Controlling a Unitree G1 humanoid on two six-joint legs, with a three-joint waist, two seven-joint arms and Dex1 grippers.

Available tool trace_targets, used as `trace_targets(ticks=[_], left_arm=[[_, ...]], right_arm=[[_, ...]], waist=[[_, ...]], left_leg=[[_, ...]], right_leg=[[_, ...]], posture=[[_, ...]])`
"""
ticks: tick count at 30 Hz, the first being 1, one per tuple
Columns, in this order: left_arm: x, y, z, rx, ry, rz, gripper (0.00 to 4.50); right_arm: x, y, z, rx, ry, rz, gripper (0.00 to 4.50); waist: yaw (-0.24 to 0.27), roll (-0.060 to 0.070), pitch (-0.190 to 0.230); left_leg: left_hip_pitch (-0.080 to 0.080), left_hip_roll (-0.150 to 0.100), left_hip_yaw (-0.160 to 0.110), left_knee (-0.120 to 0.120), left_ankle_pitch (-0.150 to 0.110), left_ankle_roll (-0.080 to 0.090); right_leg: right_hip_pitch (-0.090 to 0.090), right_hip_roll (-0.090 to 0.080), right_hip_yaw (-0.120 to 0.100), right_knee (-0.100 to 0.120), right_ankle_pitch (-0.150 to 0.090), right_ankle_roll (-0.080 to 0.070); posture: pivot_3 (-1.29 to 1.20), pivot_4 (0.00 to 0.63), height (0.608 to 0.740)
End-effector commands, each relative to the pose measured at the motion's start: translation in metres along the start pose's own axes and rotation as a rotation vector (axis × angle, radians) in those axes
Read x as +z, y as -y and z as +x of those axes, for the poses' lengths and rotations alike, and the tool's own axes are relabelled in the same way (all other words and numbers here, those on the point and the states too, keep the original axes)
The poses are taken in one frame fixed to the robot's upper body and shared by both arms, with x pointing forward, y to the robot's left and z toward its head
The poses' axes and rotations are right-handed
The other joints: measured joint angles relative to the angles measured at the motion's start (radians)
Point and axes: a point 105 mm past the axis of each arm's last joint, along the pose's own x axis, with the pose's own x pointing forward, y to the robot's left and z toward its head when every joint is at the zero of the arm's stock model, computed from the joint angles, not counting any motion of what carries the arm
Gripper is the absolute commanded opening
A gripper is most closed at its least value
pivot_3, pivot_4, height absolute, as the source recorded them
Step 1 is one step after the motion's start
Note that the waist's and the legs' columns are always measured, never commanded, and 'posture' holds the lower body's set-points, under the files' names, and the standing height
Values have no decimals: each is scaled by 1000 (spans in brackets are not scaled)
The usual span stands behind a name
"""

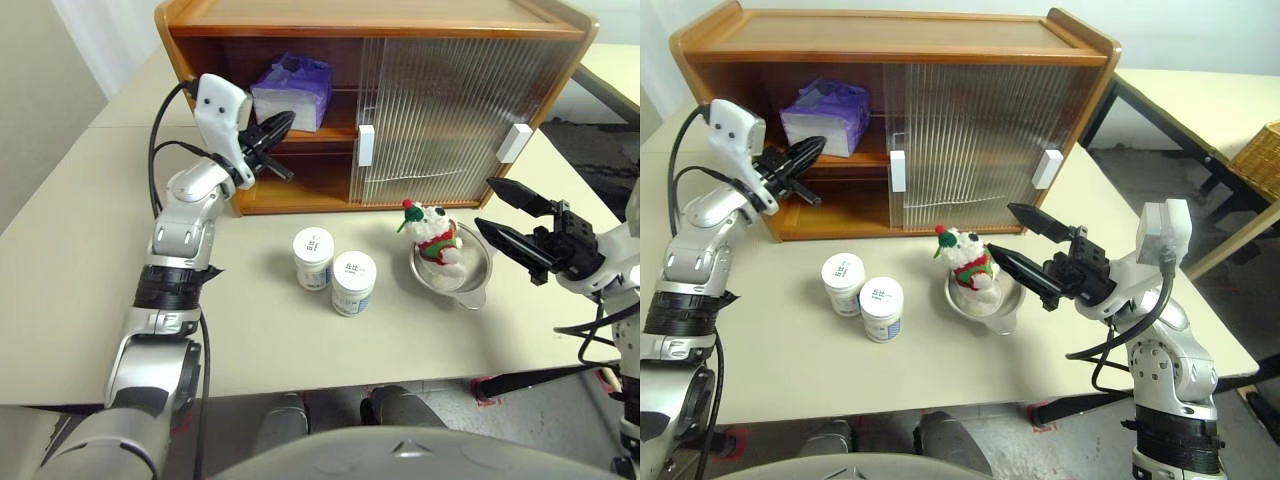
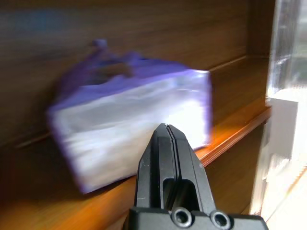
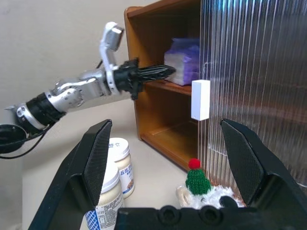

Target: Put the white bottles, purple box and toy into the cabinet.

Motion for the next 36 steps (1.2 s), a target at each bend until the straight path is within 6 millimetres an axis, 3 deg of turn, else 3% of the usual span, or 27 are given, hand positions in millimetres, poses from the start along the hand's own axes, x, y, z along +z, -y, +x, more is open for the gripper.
trace_targets(ticks=[1,8,14,19,22,27,30,33,36], left_arm=[[-1,5,11,-15,-10,6,37],[-6,6,19,-30,-35,8,37],[18,8,5,-59,64,-20,37],[41,4,-27,-105,147,-102,1630],[42,6,-45,-156,157,-224,2716],[17,15,-89,-260,43,-360,4484],[-1,19,-108,-295,-36,-359,4484],[-43,28,-134,-314,-221,-364,4484],[-63,37,-152,-327,-270,-384,4484]], right_arm=[[3,-4,-1,-4,-6,0,4500],[3,-7,-2,0,-15,12,4500],[3,-7,-2,5,-16,18,4500],[5,-6,-3,36,-20,27,4500],[4,-4,-2,48,-21,38,4500],[0,-4,5,74,-7,59,4500],[-2,-4,7,87,-11,68,4500],[-3,-1,8,101,-17,80,4500],[-6,-2,12,115,-15,87,4500]], waist=[[-15,0,0],[-64,0,0],[-81,0,0],[-81,0,0],[-70,0,0],[-51,1,-1],[-32,2,0],[-14,3,-2],[-1,6,-4]], left_leg=[[0,0,1,0,0,0],[0,-1,4,2,0,1],[-1,-2,4,3,0,1],[-2,-2,5,3,0,1],[-2,-2,5,3,0,1],[-1,-1,5,4,0,1],[0,1,3,2,0,0],[0,2,-2,1,0,0],[1,4,-7,-3,0,0]], right_leg=[[0,0,0,0,0,1],[0,0,1,0,0,4],[0,0,1,0,-1,4],[0,0,1,0,-4,-1],[0,0,1,0,-5,-3],[1,0,1,0,-4,-5],[-1,0,1,0,-3,-8],[-2,0,5,1,1,-19],[-4,0,5,1,0,-22]], posture=[[-294,31,740],[-302,34,740],[-284,41,740],[-258,48,740],[-238,51,740],[-212,47,740],[-192,51,740],[-182,51,740],[-179,51,740]])
